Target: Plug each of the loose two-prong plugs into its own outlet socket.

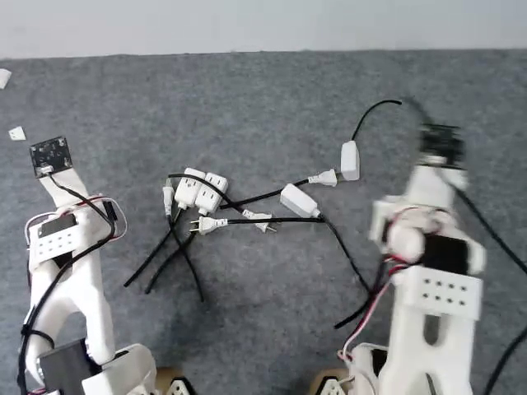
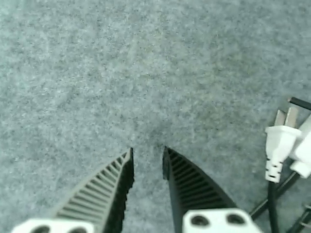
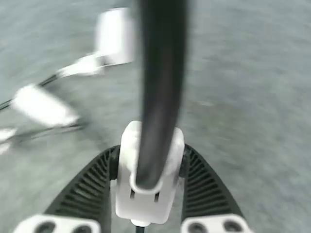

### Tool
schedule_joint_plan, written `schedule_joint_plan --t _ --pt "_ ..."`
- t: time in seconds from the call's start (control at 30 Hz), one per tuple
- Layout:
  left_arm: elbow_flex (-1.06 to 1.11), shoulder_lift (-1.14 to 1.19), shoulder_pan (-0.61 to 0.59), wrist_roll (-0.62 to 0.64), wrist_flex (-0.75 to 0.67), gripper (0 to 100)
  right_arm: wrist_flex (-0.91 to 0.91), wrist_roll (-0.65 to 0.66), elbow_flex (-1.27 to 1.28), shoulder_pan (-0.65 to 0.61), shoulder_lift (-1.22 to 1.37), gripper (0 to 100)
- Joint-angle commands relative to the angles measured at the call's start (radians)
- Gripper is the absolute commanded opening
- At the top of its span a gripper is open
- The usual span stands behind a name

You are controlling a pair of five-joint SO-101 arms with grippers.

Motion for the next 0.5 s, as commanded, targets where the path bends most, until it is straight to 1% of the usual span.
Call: schedule_joint_plan --t 0.0,0.13,0.23,0.37,0.47 --pt "-0.018 -0.005 0.008 -0.014 -0.032 10 -0.087 0.005 -0.009 0.219 0.093 0.9" --pt "-0.015 -0.005 0.009 -0.014 -0.037 10 -0.240 0.012 -0.014 0.432 0.263 1.0" --pt "-0.013 -0.006 0.009 -0.014 -0.037 10 -0.332 0.018 -0.044 0.544 0.410 1.2" --pt "-0.010 -0.008 0.025 -0.014 -0.034 10 -0.338 0.094 -0.189 0.611 0.613 2.2" --pt "-0.010 -0.012 0.021 -0.015 -0.034 10 -0.289 0.129 -0.339 0.628 0.751 10.6"
